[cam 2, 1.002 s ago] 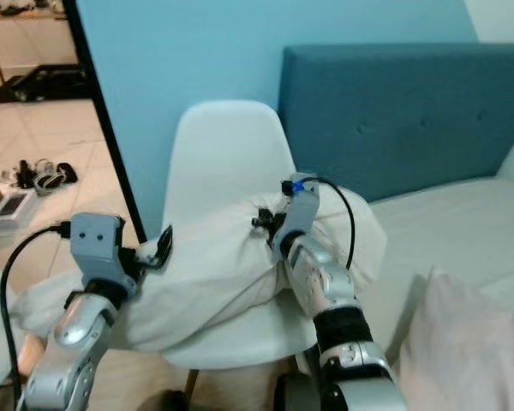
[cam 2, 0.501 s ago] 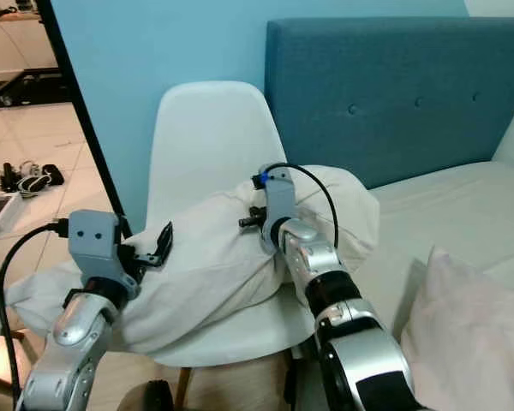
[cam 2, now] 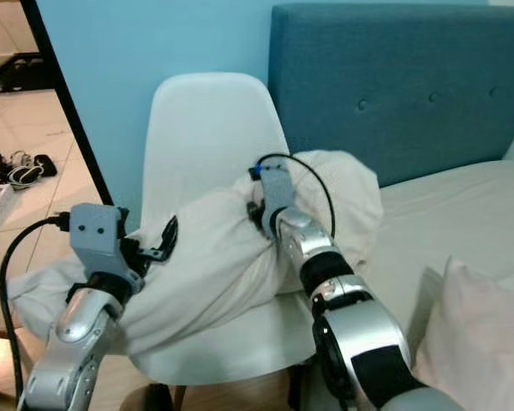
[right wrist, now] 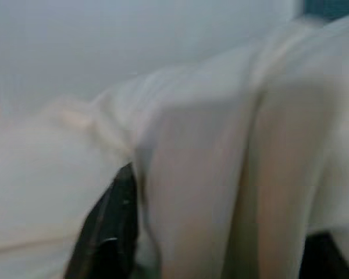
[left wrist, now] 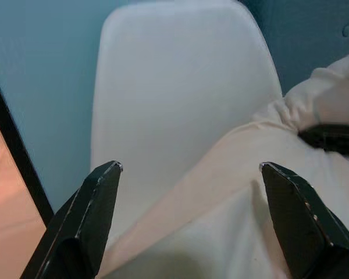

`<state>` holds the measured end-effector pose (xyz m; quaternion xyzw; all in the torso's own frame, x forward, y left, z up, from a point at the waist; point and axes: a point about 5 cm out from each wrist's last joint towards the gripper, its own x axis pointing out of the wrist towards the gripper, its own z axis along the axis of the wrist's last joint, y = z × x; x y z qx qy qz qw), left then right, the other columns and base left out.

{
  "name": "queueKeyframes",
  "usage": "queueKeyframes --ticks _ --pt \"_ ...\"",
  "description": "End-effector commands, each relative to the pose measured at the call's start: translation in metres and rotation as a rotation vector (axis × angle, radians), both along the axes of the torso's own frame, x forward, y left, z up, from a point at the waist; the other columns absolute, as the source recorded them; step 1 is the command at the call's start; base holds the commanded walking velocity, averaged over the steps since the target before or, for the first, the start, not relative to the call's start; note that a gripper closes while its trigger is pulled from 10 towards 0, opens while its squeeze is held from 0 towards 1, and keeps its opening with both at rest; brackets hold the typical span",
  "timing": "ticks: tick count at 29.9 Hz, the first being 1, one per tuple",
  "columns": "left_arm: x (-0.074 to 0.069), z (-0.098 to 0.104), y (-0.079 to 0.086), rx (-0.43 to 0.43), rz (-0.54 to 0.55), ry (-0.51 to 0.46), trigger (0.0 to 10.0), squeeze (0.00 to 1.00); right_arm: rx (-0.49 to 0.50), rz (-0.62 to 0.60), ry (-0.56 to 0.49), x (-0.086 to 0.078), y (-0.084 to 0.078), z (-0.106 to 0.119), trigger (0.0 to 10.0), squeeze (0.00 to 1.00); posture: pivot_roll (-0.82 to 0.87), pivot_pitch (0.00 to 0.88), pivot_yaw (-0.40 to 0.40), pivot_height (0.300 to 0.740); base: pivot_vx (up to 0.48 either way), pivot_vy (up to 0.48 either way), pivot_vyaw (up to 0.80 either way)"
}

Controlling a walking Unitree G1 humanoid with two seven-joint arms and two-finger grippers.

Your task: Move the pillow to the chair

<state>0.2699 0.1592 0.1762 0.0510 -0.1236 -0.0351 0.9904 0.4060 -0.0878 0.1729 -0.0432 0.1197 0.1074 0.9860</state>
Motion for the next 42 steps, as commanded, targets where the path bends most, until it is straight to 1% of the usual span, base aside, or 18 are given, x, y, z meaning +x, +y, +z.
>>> queueKeyframes --ticks 1,2,6,7,8,16,17,18,19,25,28,33,35,36,37,38,39,42 --pt "0.002 -0.009 0.007 0.099 0.033 0.039 10.0 0.0 0.007 -0.134 -0.07 0.007 -0.024 0.015 10.0 1.0 -0.01 0.0 -0.085 0.557 0.0 0.0 0.0" --pt "0.002 -0.009 0.007 0.099 0.033 0.039 10.0 0.0 0.007 -0.134 -0.07 0.007 -0.024 0.015 10.0 1.0 -0.01 0.0 -0.085 0.557 0.0 0.0 0.0" --pt "0.009 -0.004 0.011 0.267 0.06 -0.002 10.0 0.0 0.041 -0.153 -0.138 0.011 -0.027 0.03 10.0 1.0 -0.02 0.0 -0.083 0.557 0.0 0.0 0.0" --pt "0.009 -0.004 0.011 0.267 0.06 -0.002 10.0 0.0 0.041 -0.153 -0.138 0.011 -0.027 0.03 10.0 1.0 -0.02 0.0 -0.083 0.557 0.0 0.0 0.0" --pt "0.016 -0.001 0.016 0.372 0.101 -0.027 10.0 0.0 0.032 -0.106 -0.174 0.012 -0.023 0.036 10.0 1.0 -0.03 0.0 -0.08 0.557 0.0 0.0 0.0" --pt "0.031 0.009 0.031 0.532 0.184 -0.079 10.0 0.0 0.013 -0.06 -0.261 0.013 -0.027 0.048 10.0 1.0 -0.04 0.0 -0.073 0.557 0.0 0.0 0.0" --pt "0.034 0.011 0.036 0.55 0.21 -0.082 10.0 0.0 0.023 -0.072 -0.303 0.014 -0.031 0.055 10.0 0.71 -0.05 0.0 -0.071 0.557 0.0 0.0 0.0" --pt "0.037 0.011 0.04 0.568 0.227 -0.076 10.0 0.0 0.03 -0.088 -0.339 0.014 -0.036 0.061 10.0 0.15 -0.05 0.0 -0.071 0.557 0.0 0.0 0.0" --pt "0.039 0.01 0.042 0.593 0.243 -0.062 10.0 0.0 0.041 -0.095 -0.365 0.014 -0.039 0.065 10.0 0.0 -0.05 0.0 -0.069 0.557 0.0 0.0 0.0" --pt "0.042 0.006 0.047 0.672 0.277 -0.045 10.0 0.0 0.095 -0.07 -0.426 0.013 -0.049 0.073 10.0 0.0 -0.05 0.0 -0.069 0.557 0.0 0.0 0.0" --pt "0.043 0.003 0.058 0.722 0.349 -0.028 10.0 0.0 0.158 -0.067 -0.445 0.012 -0.061 0.075 10.0 0.0 -0.06 0.0 -0.066 0.557 0.0 0.0 0.0" --pt "0.045 0.004 0.079 0.745 0.477 -0.005 10.0 0.0 0.26 0.028 -0.463 0.008 -0.062 0.076 10.0 0.0 -0.06 0.0 -0.067 0.557 0.0 0.0 0.0" --pt "0.045 0.008 0.096 0.764 0.586 -0.004 10.0 0.0 0.283 0.136 -0.447 0.006 -0.055 0.071 10.0 0.0 -0.06 0.0 -0.069 0.557 0.0 0.0 0.0" --pt "0.045 0.008 0.096 0.764 0.586 -0.004 10.0 0.0 0.283 0.136 -0.447 0.006 -0.055 0.071 10.0 0.0 -0.06 0.0 -0.069 0.557 0.0 0.0 0.0" --pt "0.044 0.02 0.114 0.784 0.699 -0.039 10.0 0.0 0.317 0.359 -0.413 -0.003 -0.036 0.062 10.0 0.0 -0.06 0.0 -0.069 0.557 0.0 0.0 0.0" --pt "0.044 0.02 0.114 0.784 0.699 -0.039 10.0 0.0 0.317 0.359 -0.413 -0.003 -0.036 0.062 10.0 0.0 -0.06 0.0 -0.069 0.557 0.0 0.0 0.0" --pt "0.044 0.027 0.118 0.788 0.73 -0.075 10.0 0.0 0.312 0.475 -0.397 -0.01 -0.027 0.057 10.0 0.0 -0.06 0.0 -0.069 0.557 0.0 0.0 0.0" --pt "0.043 0.034 0.12 0.77 0.744 -0.117 10.0 0.0 0.276 0.585 -0.372 -0.017 -0.018 0.05 10.0 0.0 -0.06 0.0 -0.069 0.557 0.0 0.0 0.0"
